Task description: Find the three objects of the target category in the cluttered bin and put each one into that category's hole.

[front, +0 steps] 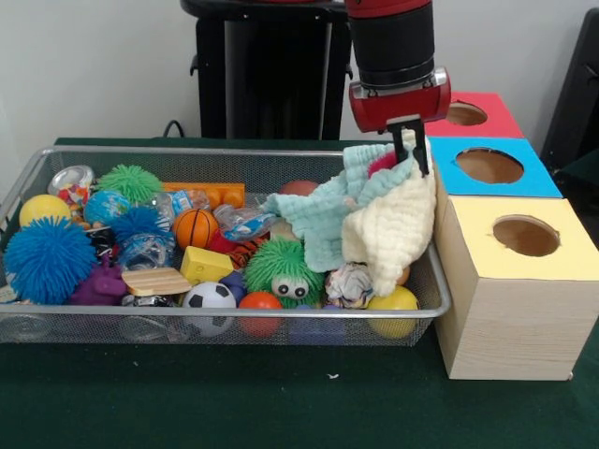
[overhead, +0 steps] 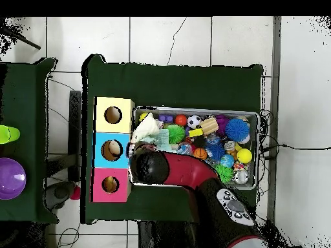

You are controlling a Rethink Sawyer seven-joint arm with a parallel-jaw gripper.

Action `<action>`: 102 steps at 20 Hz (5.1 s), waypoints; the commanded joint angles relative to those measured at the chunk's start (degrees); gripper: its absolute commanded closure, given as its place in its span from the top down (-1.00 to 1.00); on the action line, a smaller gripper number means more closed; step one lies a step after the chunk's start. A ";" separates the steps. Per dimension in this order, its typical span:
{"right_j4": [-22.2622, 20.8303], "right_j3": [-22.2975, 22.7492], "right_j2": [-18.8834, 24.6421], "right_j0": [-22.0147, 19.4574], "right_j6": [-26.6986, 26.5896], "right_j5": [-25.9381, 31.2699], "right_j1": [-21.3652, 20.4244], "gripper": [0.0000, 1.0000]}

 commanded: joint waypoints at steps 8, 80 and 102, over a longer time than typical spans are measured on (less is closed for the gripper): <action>-17.37 -7.14 -8.45 -1.06 -0.16 -3.96 7.11 -1.00; -23.07 -12.39 -12.05 -3.59 8.30 -2.47 11.30 1.00; -21.02 -12.46 -11.50 -1.89 9.25 -1.73 3.52 1.00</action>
